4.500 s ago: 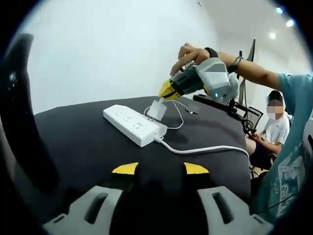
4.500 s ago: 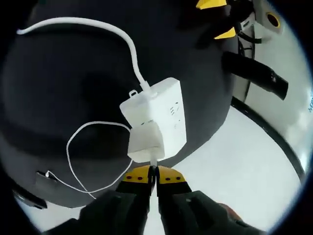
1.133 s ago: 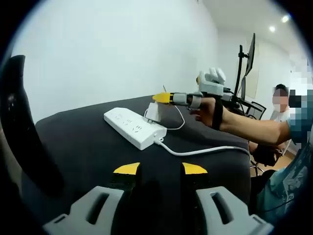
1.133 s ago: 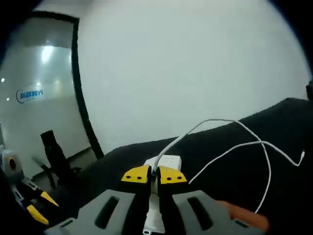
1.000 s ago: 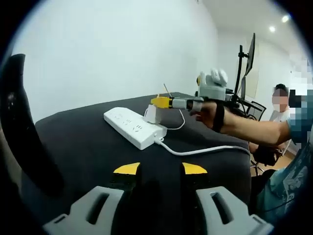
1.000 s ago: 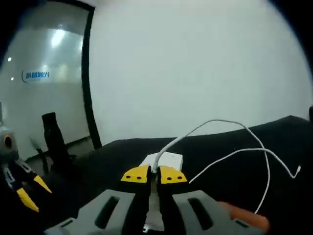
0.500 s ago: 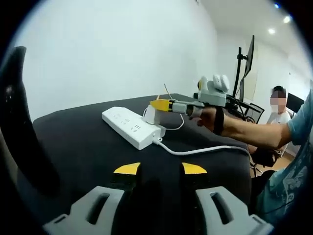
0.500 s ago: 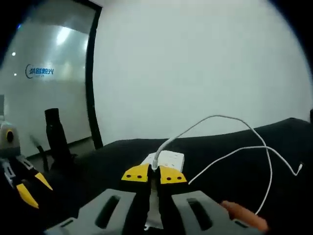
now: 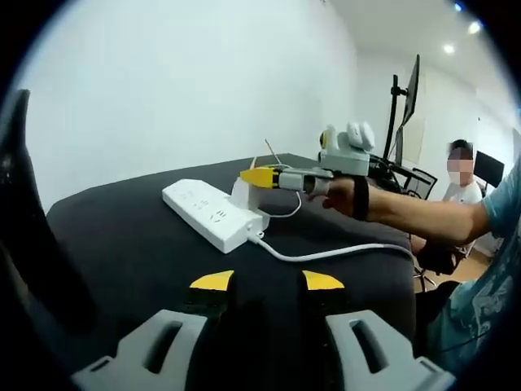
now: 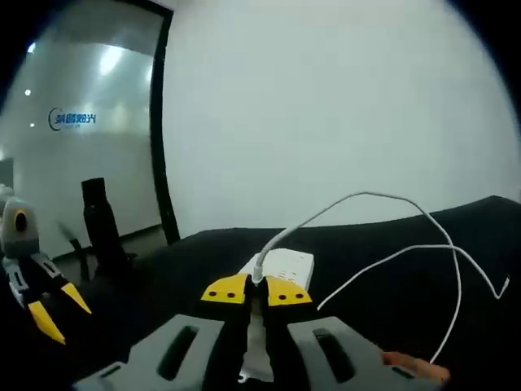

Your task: Connect the charging cable to the phone, plug the charger into the socket, and turn on the power strip switch to charge the phone.

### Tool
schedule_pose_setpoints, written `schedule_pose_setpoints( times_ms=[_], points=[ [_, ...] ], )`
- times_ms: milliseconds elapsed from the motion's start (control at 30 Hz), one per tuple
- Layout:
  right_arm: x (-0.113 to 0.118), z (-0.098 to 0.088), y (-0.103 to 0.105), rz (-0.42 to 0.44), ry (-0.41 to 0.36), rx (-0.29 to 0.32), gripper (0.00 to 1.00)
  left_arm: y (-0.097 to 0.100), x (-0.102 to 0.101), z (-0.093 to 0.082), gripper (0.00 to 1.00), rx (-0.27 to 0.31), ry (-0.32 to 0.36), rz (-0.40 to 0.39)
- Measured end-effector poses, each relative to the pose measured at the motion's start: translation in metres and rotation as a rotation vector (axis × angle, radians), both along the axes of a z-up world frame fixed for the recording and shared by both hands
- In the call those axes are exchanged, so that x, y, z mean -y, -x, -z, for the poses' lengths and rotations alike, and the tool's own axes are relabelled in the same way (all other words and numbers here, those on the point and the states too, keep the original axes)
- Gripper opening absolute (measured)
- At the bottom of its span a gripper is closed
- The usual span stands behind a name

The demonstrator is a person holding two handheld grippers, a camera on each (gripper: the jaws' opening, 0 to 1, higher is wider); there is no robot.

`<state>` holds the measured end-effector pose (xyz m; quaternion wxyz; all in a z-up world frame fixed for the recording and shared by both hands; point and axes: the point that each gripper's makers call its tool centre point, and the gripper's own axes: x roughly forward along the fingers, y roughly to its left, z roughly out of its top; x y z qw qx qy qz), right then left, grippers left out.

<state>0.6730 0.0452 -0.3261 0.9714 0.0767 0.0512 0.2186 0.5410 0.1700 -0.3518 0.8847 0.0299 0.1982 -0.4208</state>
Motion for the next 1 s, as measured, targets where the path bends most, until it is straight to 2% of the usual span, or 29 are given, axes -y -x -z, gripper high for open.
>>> schedule_pose_setpoints(
  times_ms=[33,67,100,133,167,267,300,400,433,500,567,700,867,1000],
  points=[
    [0.003,0.001,0.003,-0.008,-0.019,-0.032,0.06,0.001,-0.001,-0.001,0.28,0.000,-0.003,-0.005],
    [0.003,0.001,0.008,-0.010,-0.005,-0.033,0.16,0.003,-0.001,-0.001,0.28,0.000,-0.005,-0.006],
    [0.005,0.002,0.017,-0.044,0.084,-0.015,0.32,0.006,-0.001,-0.001,0.28,0.001,-0.008,-0.008],
    [0.005,0.001,0.019,-0.049,0.097,-0.002,0.46,0.007,-0.001,-0.001,0.28,0.002,-0.012,-0.008],
    [0.009,-0.002,0.016,-0.058,0.116,0.022,0.54,0.009,-0.001,0.000,0.28,0.005,-0.022,-0.006],
    [0.020,0.001,0.026,-0.055,0.113,0.034,0.43,0.013,-0.002,-0.001,0.27,0.008,-0.031,-0.008],
    [0.023,0.004,0.027,-0.052,0.123,0.031,0.42,0.013,-0.002,-0.001,0.27,0.007,-0.029,-0.010],
    [0.016,0.026,0.038,-0.128,0.137,-0.011,0.42,0.016,-0.002,-0.002,0.27,0.008,-0.033,-0.009],
    [0.014,0.031,0.039,-0.131,0.146,-0.012,0.44,0.016,-0.003,-0.002,0.27,0.008,-0.032,-0.011],
    [0.012,0.048,0.037,-0.129,0.227,-0.027,0.45,0.016,-0.003,-0.002,0.27,0.008,-0.033,-0.013],
    [0.004,0.056,0.033,-0.133,0.232,-0.028,0.45,0.017,-0.003,0.001,0.27,0.002,-0.038,-0.014],
    [-0.002,0.058,0.030,-0.133,0.179,-0.041,0.45,0.018,-0.004,0.006,0.27,-0.004,-0.045,-0.015],
    [-0.009,0.060,0.024,-0.139,0.217,-0.024,0.41,0.014,-0.008,0.009,0.27,-0.014,-0.046,-0.024],
    [-0.007,0.061,0.028,-0.145,0.205,-0.026,0.40,0.014,-0.008,0.011,0.27,-0.016,-0.051,-0.023]
  ],
)
